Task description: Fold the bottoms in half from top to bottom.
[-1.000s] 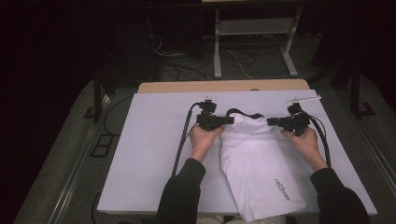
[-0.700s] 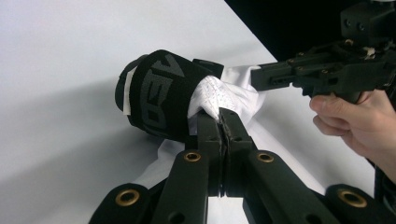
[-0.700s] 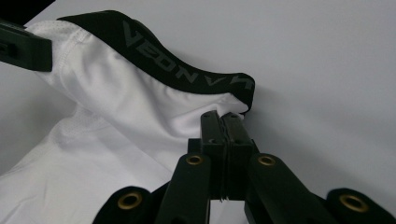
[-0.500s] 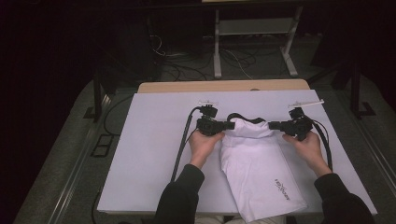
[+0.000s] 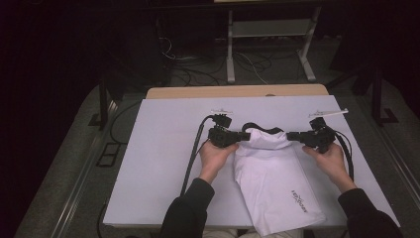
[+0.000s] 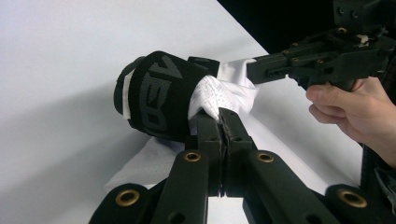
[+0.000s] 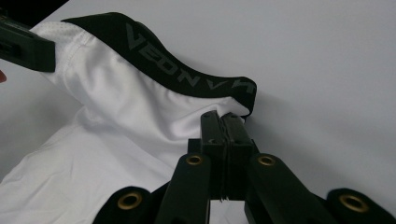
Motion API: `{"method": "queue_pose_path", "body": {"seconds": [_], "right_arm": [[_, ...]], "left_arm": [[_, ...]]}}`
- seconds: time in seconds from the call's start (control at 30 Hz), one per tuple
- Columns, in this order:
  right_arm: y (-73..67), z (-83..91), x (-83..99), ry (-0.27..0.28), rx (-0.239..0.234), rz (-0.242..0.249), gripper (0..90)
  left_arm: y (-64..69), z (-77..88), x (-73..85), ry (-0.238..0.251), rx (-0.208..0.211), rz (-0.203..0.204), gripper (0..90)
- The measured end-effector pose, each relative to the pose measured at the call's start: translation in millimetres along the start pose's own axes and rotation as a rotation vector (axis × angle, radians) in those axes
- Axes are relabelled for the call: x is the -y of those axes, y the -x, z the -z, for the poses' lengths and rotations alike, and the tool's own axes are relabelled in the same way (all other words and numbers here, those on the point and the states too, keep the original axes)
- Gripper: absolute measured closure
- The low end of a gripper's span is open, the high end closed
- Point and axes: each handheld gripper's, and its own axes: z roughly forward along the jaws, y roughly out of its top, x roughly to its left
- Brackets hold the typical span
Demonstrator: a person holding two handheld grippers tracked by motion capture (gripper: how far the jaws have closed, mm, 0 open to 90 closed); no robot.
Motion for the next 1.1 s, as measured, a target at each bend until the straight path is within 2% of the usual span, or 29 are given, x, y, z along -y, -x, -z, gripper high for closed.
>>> {"method": "queue_pose_path", "body": {"seconds": [0.43, 0.57, 0.83, 1.1], "right_arm": [[-8.7, 9.7, 5.7, -0.007, -0.015, 0.020, 87.9], [-10.7, 13.4, 7.7, -0.004, -0.026, 0.024, 87.9], [-12.5, 20.5, 15.5, -0.014, -0.037, 0.025, 87.9], [-12.5, 25.4, 21.4, -0.020, -0.040, 0.027, 87.9]], "left_arm": [[13.0, 5.9, 4.3, 0.007, 0.045, -0.019, 87.5], [18.3, 7.2, 5.6, -0.009, 0.052, -0.036, 87.5], [25.1, 11.0, 9.9, -0.024, 0.069, -0.039, 87.5], [32.4, 10.0, 15.0, -0.031, 0.106, -0.033, 87.5]]}}
